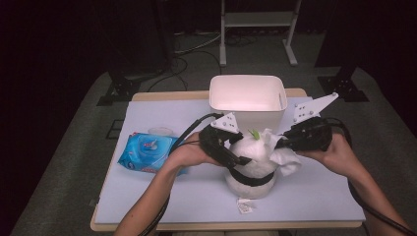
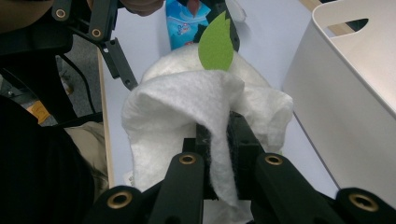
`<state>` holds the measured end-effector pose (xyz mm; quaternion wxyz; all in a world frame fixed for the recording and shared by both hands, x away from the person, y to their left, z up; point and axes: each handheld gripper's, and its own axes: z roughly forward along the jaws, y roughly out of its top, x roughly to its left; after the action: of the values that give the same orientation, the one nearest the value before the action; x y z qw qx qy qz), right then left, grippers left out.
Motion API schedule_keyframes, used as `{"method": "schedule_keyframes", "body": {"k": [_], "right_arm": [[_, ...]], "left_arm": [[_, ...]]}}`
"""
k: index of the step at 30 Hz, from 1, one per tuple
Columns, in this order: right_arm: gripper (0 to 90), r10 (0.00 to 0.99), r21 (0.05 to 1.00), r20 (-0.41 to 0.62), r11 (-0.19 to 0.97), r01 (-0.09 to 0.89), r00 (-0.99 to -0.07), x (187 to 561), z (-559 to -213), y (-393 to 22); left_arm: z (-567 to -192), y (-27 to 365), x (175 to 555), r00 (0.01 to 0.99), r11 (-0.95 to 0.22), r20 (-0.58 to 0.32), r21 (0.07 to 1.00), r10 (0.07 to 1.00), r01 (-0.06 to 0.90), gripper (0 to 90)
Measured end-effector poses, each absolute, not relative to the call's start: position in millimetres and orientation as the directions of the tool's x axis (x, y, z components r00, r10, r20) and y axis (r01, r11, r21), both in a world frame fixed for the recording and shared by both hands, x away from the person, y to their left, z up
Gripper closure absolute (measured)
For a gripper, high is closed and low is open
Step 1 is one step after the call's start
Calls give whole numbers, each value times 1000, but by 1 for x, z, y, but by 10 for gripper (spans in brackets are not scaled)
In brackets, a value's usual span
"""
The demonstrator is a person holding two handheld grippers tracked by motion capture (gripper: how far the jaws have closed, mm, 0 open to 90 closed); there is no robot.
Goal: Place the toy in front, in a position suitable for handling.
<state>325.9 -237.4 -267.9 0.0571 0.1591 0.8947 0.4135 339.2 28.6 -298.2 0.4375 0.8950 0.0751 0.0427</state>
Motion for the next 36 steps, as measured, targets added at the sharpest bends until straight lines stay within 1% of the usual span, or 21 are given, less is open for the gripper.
{"method": "schedule_keyframes", "body": {"k": [3, 9, 10, 11, 15, 19, 26, 30, 36], "right_arm": [[843, 336, 757, 25, 609, 238, -941, 326, -269, -240], [844, 345, 759, 45, 598, 256, -938, 326, -272, -246], [844, 348, 761, 45, 595, 257, -937, 326, -273, -247], [844, 350, 760, 49, 594, 263, -935, 326, -274, -248], [844, 353, 766, 49, 587, 262, -934, 326, -273, -250], [844, 352, 777, 31, 581, 244, -936, 326, -267, -247], [844, 339, 782, 18, 581, 225, -940, 329, -260, -238], [844, 325, 793, 22, 570, 214, -945, 331, -256, -232], [842, 294, 782, -5, 597, 180, -956, 331, -248, -216]], "left_arm": [[-303, 31, 341, 983, -610, -2, 784, 185, 117, 150], [-318, 32, 347, 983, -597, -52, 789, 176, 149, 133], [-319, 32, 347, 983, -592, -64, 791, 170, 153, 138], [-320, 32, 347, 984, -584, -69, 797, 166, 154, 172], [-319, 32, 348, 984, -570, -64, 808, 166, 149, 295], [-311, 35, 347, 986, -583, -38, 803, 164, 128, 352], [-297, 40, 343, 984, -608, 14, 788, 180, 100, 380], [-296, 36, 340, 986, -625, 24, 776, 167, 87, 379], [-297, 27, 338, 989, -632, 28, 772, 149, 73, 377]]}}
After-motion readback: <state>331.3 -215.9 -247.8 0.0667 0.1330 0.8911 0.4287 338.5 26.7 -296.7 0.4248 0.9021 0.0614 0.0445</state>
